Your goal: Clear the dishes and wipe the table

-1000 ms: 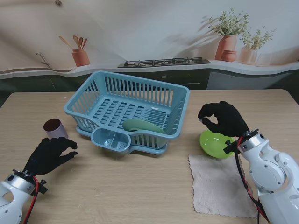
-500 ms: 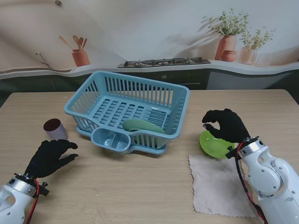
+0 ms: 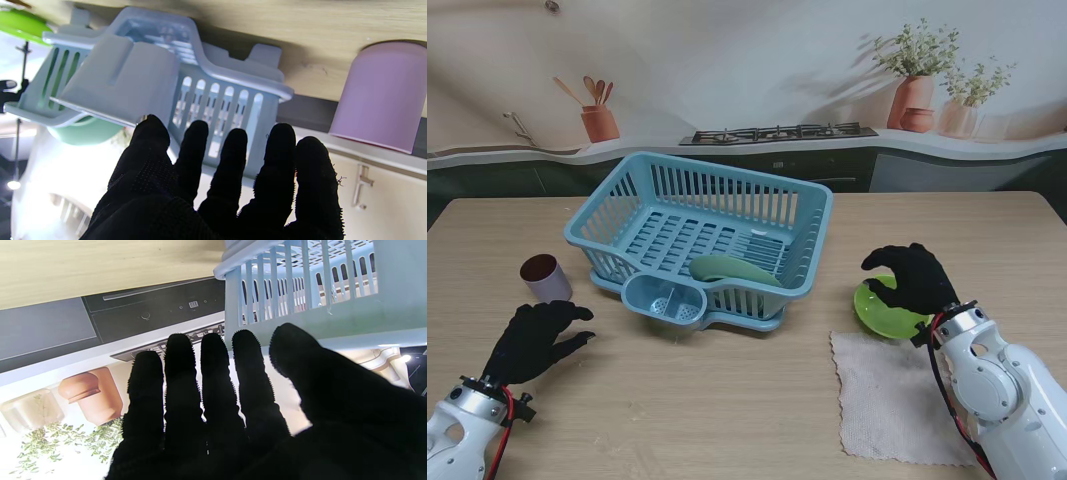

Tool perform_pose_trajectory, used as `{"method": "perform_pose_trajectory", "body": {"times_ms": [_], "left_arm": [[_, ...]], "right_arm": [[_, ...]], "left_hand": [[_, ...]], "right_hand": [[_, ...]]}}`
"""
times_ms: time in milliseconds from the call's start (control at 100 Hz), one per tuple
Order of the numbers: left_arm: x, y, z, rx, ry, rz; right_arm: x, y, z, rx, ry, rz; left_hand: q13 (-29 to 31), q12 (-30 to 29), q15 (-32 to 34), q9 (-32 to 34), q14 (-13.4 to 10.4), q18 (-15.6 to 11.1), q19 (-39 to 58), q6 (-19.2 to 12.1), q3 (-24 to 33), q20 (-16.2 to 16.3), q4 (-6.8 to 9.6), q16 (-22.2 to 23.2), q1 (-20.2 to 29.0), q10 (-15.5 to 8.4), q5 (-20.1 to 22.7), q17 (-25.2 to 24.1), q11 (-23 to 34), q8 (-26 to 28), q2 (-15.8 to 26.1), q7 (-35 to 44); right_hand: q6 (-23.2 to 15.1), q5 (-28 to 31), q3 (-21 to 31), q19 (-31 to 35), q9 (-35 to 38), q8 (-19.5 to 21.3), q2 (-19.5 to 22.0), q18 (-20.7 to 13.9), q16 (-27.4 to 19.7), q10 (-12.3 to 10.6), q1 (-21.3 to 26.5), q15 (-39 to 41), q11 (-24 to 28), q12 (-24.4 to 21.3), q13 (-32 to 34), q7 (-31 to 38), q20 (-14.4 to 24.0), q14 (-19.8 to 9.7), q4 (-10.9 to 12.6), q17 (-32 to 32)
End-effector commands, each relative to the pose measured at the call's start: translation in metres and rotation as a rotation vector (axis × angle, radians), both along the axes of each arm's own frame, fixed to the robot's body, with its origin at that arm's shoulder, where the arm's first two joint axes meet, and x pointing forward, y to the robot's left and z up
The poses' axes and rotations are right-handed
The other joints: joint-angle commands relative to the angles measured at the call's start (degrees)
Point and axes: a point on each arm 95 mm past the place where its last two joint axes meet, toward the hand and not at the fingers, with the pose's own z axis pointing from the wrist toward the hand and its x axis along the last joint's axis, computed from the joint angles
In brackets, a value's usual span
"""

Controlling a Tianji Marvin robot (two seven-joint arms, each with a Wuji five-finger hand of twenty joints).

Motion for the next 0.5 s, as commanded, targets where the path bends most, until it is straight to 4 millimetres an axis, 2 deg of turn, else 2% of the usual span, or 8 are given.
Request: {"method": "perform_pose_trajectory", "body": {"times_ms": [0, 20, 80, 490], "left_arm": [[-0.001, -0.001, -0.003, -0.001, 0.011, 0.006], [-0.001, -0.001, -0.003, -0.001, 0.011, 0.007], [-0.002, -0.002, -0.003, 0.0, 0.009, 0.008], [-0.003, -0.004, -0.005, 0.007, 0.013, 0.015]], "right_arm": [[0.001, -0.003, -0.006, -0.025, 0.022, -0.006], [0.001, -0.004, -0.007, -0.028, 0.025, -0.008], [0.002, -0.006, -0.01, -0.04, 0.031, -0.016], [0.007, -0.018, -0.027, -0.109, 0.096, -0.055]], "left_hand": [[-1.21, -0.96, -0.08, -0.84, 1.05, -0.58, -1.0, 0.42, -0.24, -0.97, -0.06, -0.44, -0.4, 0.22, 1.12, -1.12, -0.21, 0.0, 1.42, -0.54], [-1.17, -0.94, -0.01, -0.77, 1.06, -0.57, -1.01, 0.34, -0.25, -1.0, -0.09, -0.43, -0.44, 0.2, 1.13, -1.14, -0.16, 0.05, 1.42, -0.49], [-1.15, -0.93, 0.07, -0.75, 1.09, -0.57, -1.02, 0.35, -0.21, -1.06, -0.11, -0.41, -0.42, 0.22, 1.13, -1.16, -0.13, 0.14, 1.44, -0.4], [-1.21, -0.84, 0.37, -0.73, 1.12, -0.52, -1.1, 0.19, -0.11, -1.42, -0.18, -0.36, -0.28, 0.35, 1.02, -1.38, 0.04, 0.35, 1.36, -0.19]], "right_hand": [[0.81, -0.81, 1.85, -1.73, -2.18, 1.45, -0.66, -2.29, -0.73, -0.65, -2.18, -1.8, -0.41, -0.15, -2.47, -1.54, -0.84, -1.43, 2.34, -1.94], [0.94, -0.68, 1.99, -2.21, -2.6, 5.19, -0.66, -2.6, -0.79, -0.56, -2.69, -2.16, -0.53, -0.2, -3.1, -3.68, -0.7, -1.52, 3.96, -2.55], [1.07, -1.32, 2.52, -3.21, -3.72, 6.8, -1.13, -3.18, -1.02, -0.67, -4.03, -2.9, -0.88, -0.3, -4.8, -5.05, -0.86, -1.77, 4.53, -4.02], [1.69, -3.58, 1.9, -9.34, -8.33, 6.64, -1.71, -6.86, -2.76, -0.7, -9.59, -7.2, -3.52, -1.31, -13.41, -9.82, -1.46, -3.48, 3.85, -11.87]]}}
